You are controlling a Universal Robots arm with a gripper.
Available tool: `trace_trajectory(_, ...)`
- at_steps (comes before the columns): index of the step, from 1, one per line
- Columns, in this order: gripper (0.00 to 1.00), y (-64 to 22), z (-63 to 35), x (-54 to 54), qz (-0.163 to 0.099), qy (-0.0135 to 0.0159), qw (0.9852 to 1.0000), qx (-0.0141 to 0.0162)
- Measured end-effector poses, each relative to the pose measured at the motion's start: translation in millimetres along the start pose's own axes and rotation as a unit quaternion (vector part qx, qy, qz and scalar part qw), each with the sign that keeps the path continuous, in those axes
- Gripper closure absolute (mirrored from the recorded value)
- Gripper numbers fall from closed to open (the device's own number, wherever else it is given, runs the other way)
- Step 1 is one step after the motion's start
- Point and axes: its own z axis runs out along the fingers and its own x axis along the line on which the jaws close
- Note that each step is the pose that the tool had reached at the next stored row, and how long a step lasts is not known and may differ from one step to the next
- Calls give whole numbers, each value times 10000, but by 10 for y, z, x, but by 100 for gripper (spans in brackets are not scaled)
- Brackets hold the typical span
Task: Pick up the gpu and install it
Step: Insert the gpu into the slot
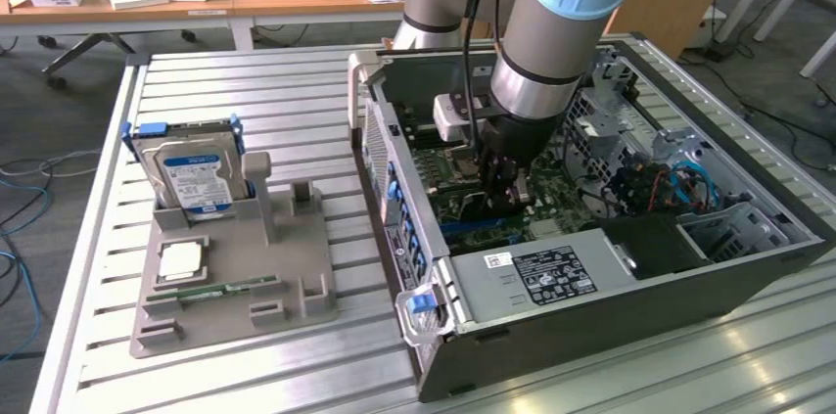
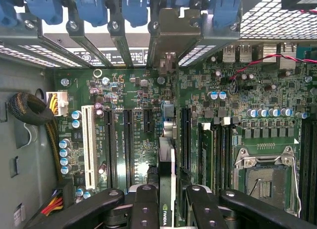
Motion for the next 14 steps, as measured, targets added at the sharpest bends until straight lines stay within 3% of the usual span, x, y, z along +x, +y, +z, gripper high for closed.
trace_trajectory(14,74,0,0,0,0,0,10000,0)
